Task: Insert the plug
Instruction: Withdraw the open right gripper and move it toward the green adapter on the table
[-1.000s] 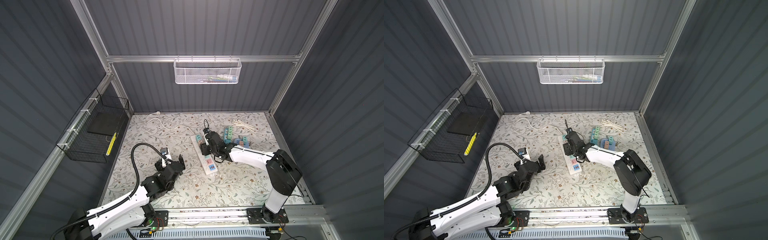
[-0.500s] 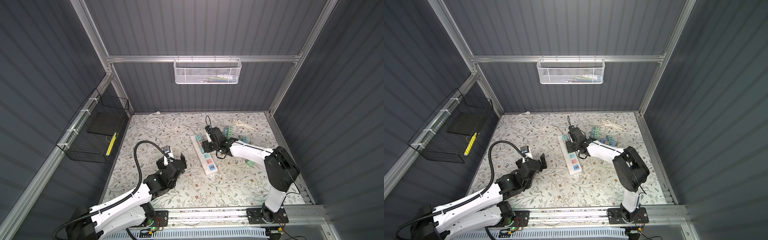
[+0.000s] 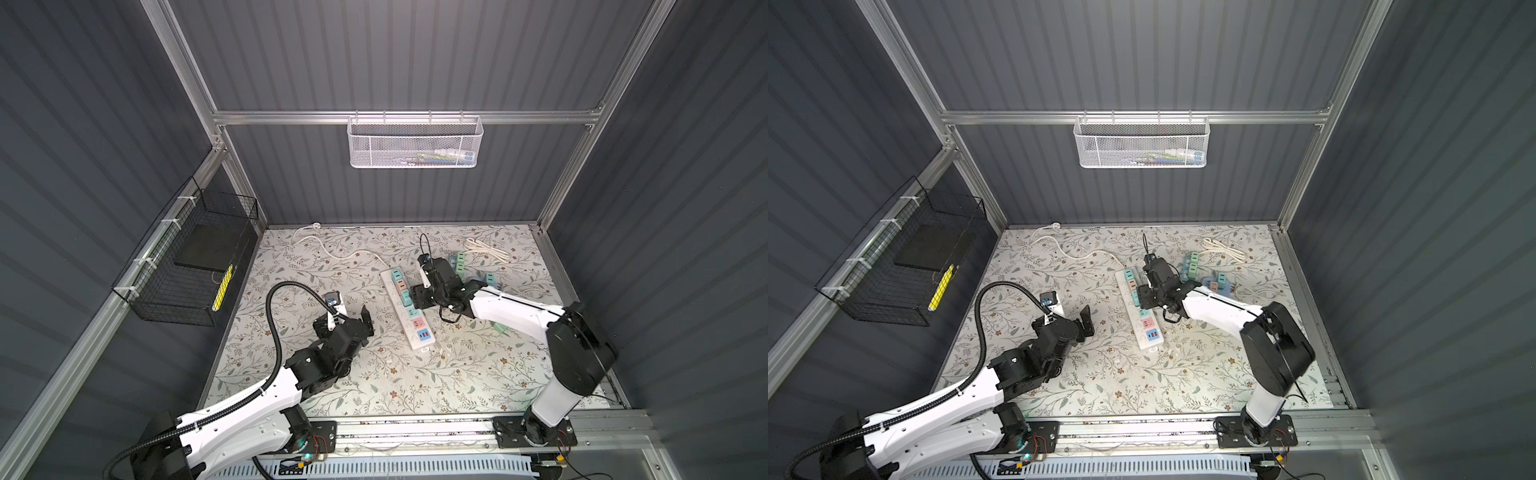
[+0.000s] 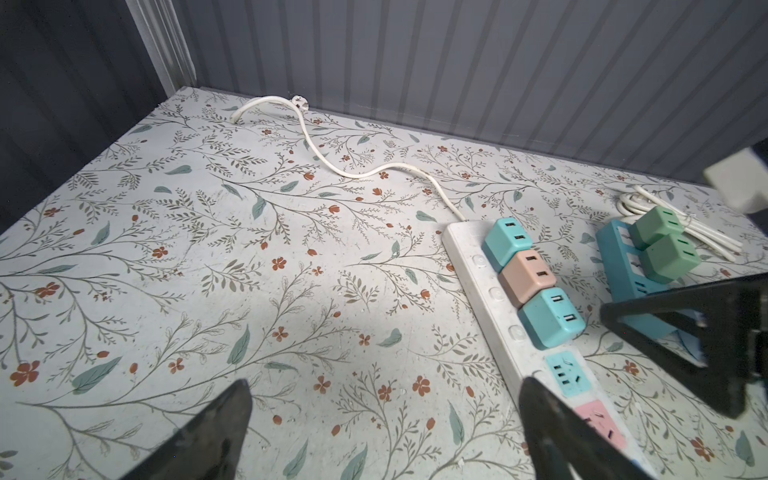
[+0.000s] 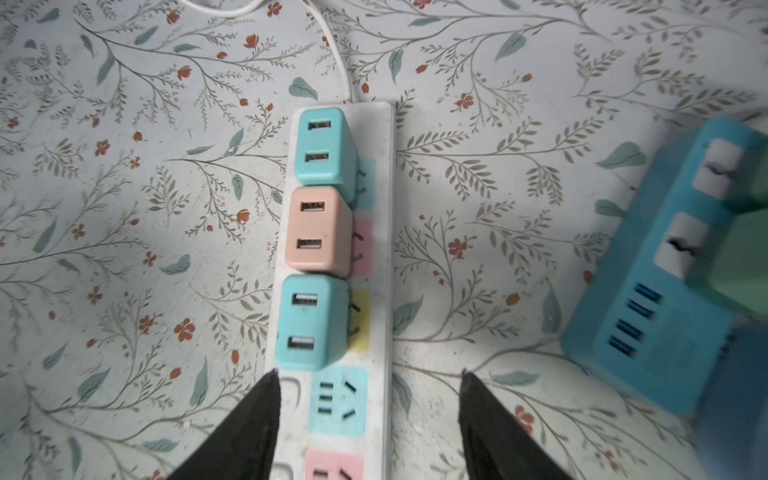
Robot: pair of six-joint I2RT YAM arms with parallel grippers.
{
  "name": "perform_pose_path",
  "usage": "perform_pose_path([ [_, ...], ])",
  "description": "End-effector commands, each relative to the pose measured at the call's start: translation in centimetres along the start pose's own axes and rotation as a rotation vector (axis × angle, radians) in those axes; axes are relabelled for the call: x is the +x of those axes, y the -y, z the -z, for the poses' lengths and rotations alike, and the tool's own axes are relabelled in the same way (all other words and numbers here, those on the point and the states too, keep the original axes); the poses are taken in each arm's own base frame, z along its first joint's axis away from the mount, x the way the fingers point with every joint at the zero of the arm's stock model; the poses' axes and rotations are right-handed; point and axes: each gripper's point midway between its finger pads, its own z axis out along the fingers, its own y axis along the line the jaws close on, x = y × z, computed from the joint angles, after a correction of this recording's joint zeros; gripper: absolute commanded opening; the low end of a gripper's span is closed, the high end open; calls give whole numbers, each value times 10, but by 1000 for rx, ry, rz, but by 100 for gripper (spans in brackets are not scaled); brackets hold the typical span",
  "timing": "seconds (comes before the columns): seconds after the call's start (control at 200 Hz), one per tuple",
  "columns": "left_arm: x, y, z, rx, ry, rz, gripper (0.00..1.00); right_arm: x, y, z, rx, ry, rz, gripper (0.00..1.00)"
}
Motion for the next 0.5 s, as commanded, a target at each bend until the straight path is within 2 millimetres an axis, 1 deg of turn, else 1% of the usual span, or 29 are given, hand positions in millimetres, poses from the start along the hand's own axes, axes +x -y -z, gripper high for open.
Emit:
perform_pose_path([
  [0.0, -8, 11, -1, 48, 24, 23, 100, -3, 28, 39, 68, 53, -92, 71],
  [0.105, -13, 15, -1, 61, 35, 40, 100, 19, 69, 68, 163, 57, -186, 75],
  [0.225, -14, 29, -3, 122, 36, 48, 100, 58, 126, 93, 291, 26, -316, 78],
  [0.26, -13, 34, -4, 144, 33, 50, 100, 65, 139, 99, 316, 29, -350, 79],
  [0.265, -13, 34, -4, 146, 32, 50, 100, 71, 140, 100, 322, 10, -348, 79],
  [0.27, -12, 35, -4, 148, 31, 50, 100, 71, 143, 101, 329, 13, -357, 79],
  [0.3, -10, 40, -5, 165, 25, 51, 100, 80, 152, 105, 346, 0, -373, 80],
  [0.33, -9, 44, -7, 178, 20, 49, 100, 89, 160, 105, 356, -19, -391, 81],
  [0.35, -7, 47, -8, 189, 13, 45, 100, 89, 163, 111, 352, -1, -401, 82],
  [0.375, -5, 51, -10, 199, 5, 40, 100, 91, 168, 112, 348, -1, -420, 83],
  [0.46, 0, 62, -14, 223, -23, 12, 100, 102, 184, 107, 329, -17, -545, 87],
  [0.495, 2, 66, -16, 231, -36, 1, 100, 103, 189, 107, 315, -15, -603, 89],
])
